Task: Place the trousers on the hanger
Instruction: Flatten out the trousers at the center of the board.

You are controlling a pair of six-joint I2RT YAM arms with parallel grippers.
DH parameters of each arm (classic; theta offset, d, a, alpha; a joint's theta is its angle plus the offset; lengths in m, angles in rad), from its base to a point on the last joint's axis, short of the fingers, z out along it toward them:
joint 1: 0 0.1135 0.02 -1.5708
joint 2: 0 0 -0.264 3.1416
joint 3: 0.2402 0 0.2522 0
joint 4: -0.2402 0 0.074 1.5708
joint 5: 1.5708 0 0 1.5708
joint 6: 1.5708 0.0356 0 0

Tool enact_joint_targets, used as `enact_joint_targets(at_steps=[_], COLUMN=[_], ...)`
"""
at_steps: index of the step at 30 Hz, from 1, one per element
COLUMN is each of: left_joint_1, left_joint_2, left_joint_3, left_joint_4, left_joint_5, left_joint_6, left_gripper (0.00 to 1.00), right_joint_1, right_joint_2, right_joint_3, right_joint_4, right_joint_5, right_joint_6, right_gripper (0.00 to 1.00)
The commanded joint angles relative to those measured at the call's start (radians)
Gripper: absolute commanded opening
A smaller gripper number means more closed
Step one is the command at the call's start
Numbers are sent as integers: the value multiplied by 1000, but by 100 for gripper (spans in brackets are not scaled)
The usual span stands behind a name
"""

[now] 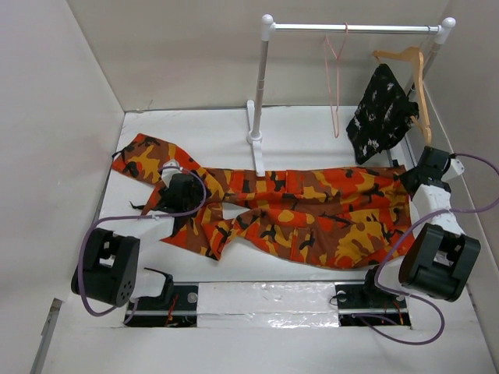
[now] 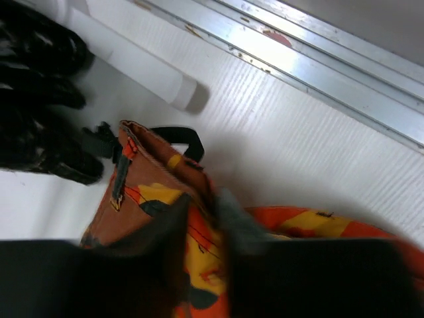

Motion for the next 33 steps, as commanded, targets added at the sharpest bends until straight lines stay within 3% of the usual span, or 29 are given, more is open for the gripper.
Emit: enact_joint_targets(at_steps=[1,3,4,5,9,11,12,14,15,17,18,21,22,25,28,29,30,33], left_joint_1=[12,12,12,12,-73,-95,-107,-107,-107,-107,-107,-107,-107,-107,-107,-107,-107,-107], left_joint_2=[-67,-116,-161,-188,-372,-488,-528,-622,-651,-732,-757,-818,-825,-834,-812,-805,-805,-835], left_joint_3=[-26,-26,-15,-15,10,5,10,29,52,68,79,146,175,308,476,514,577,611], left_joint_4=[11,0,-13,-24,-89,-95,-98,-131,-150,-176,-182,-260,-285,-360,-446,-498,-524,-590], left_joint_5=[-8,-4,25,39,-19,-9,1,16,21,48,54,27,22,71,100,105,105,68], left_joint_6=[-16,-15,-13,-13,-21,-41,-47,-51,-56,-70,-74,-79,-73,-22,40,60,79,123], left_gripper=[82,84,84,84,84,78,76,60,53,36,33,25,23,16,15,16,18,29], right_joint_1=[-21,-21,11,32,181,299,350,469,606,765,945,1243,1422,1612,1669,1681,1682,1692], right_joint_2=[-27,-41,-88,-89,-370,-473,-524,-641,-662,-679,-667,-535,-477,-177,136,202,262,457], right_joint_3=[60,62,42,15,-185,-317,-356,-447,-460,-469,-452,-350,-310,-96,148,201,249,423], right_joint_4=[73,58,81,104,211,268,302,339,343,357,362,403,422,399,330,324,322,313], right_joint_5=[1,-39,-65,-81,-121,-213,-246,-299,-302,-274,-252,-43,64,140,129,120,108,34], right_joint_6=[44,45,33,33,-7,-20,-27,-19,-16,-11,-8,-30,-48,-132,-209,-229,-260,-304], right_gripper=[38,71,82,82,84,74,51,17,2,0,0,1,2,9,20,26,38,50])
